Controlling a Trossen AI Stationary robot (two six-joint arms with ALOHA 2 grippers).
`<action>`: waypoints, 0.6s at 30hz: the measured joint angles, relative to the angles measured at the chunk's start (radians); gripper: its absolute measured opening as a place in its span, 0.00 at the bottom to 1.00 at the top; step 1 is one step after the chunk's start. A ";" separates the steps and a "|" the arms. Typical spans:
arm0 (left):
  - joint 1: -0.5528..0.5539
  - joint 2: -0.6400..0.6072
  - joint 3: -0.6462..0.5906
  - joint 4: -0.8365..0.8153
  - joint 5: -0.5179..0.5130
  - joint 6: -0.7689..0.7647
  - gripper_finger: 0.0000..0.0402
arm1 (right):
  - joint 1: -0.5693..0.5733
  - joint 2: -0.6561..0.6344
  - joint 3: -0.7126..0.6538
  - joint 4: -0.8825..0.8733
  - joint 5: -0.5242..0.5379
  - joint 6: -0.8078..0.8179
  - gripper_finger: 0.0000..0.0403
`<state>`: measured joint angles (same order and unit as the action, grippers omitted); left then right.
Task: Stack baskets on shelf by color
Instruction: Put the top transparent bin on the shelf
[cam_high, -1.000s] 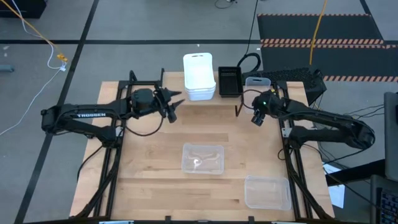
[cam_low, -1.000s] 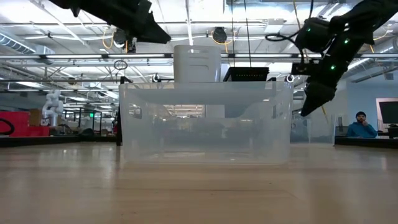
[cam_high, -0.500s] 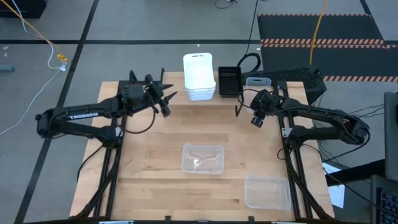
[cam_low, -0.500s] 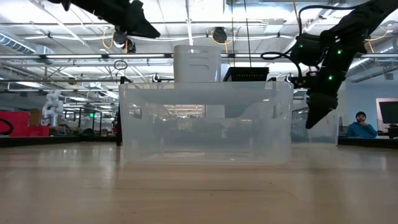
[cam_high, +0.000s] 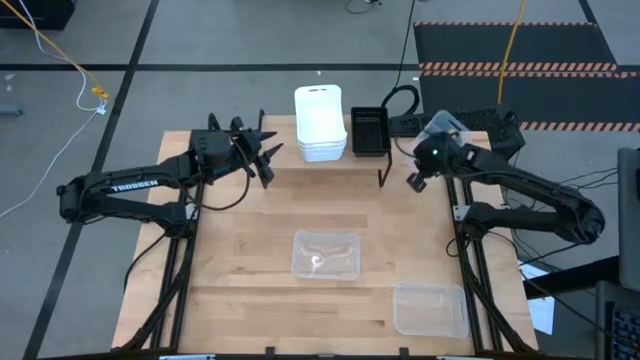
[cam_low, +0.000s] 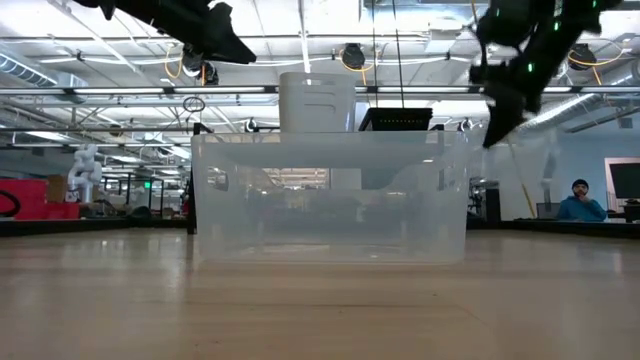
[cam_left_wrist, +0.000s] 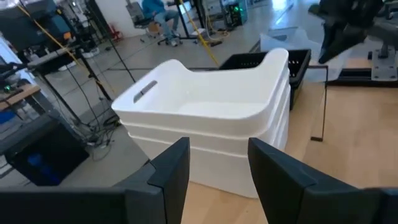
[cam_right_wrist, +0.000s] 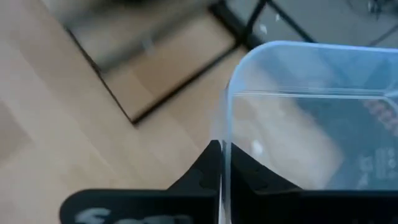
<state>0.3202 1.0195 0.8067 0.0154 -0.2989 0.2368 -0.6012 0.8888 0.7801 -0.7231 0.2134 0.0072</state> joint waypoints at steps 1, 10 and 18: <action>0.000 0.000 0.000 0.010 0.000 0.015 0.41 | 0.010 -0.005 0.039 -0.026 -0.001 0.000 0.00; 0.000 -0.057 0.001 0.006 -0.053 0.075 0.41 | 0.208 0.110 0.418 -0.158 0.243 0.022 0.00; 0.030 -0.145 0.001 -0.126 -0.163 0.005 0.41 | 0.366 0.343 0.685 0.074 0.362 -0.220 0.00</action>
<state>0.3505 0.8748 0.8078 -0.1107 -0.4618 0.2414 -0.2357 1.2321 1.4655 -0.6494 0.5751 -0.2124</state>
